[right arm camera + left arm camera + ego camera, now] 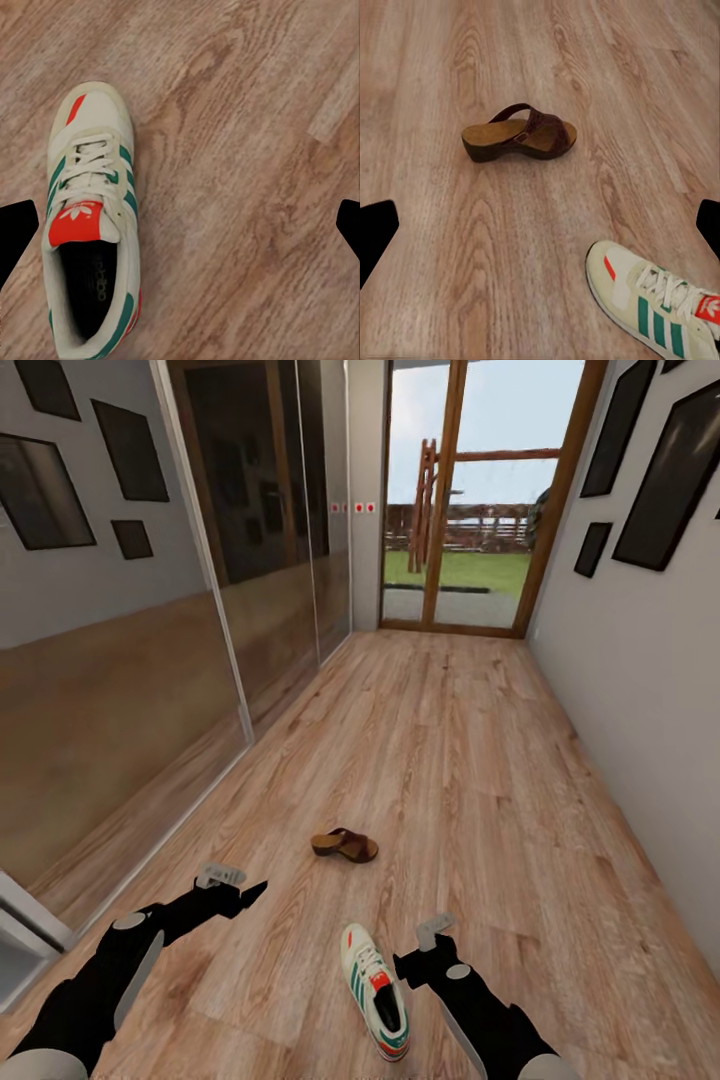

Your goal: Pick up the two gym shoes and the two sandals from the corridor floor and place them onto the hallstand (shoe rack) in the corridor, making sure they are on the rack and not on the floor. Arrange them so the two gym shoes are next to each other and the two sandals are next to each other.

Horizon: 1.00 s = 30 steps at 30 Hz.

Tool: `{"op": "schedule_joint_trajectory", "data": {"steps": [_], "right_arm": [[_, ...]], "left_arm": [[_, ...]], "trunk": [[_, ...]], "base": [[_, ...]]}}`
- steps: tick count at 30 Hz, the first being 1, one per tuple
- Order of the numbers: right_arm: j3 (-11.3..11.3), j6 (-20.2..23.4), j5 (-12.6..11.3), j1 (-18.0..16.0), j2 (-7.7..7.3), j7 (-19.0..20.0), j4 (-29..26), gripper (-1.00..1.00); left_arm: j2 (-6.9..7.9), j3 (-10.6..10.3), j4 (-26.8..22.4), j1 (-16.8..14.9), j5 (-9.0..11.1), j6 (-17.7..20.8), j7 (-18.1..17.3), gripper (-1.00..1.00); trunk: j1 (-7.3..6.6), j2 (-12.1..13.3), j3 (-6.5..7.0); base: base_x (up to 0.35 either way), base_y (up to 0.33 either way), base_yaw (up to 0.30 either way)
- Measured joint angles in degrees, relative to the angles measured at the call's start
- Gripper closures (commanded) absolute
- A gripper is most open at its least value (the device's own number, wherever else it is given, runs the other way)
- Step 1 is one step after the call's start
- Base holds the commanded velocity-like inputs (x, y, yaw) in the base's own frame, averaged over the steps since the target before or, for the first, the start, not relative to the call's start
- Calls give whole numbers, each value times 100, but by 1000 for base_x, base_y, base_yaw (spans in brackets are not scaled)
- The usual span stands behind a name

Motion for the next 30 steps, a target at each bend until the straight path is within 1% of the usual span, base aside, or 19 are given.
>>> {"op": "schedule_joint_trajectory", "data": {"steps": [7,12,16,21,30], "right_arm": [[-90,-4,0,0,-5,9,10,-100],[-107,-20,-4,0,-8,12,94,-100],[-109,-143,-8,-1,-9,11,160,-100],[-114,-212,-8,-1,-9,6,178,-100],[-123,-226,-8,-1,-9,4,178,-100]], "left_arm": [[-5,2,-123,9,-10,254,1,-100],[-11,2,-85,34,-16,304,-14,-100],[-17,-90,-106,48,-18,338,-3,-100],[-16,-128,-100,58,-16,344,-6,-100],[-15,-136,-103,62,-15,345,-10,-100]], "trunk": [[154,-281,-175],[168,-289,-324],[178,-294,-446],[191,-301,-598],[214,-313,-867]], "base": [[0,0,135],[0,0,119],[0,0,110],[0,0,144],[0,0,168]]}}
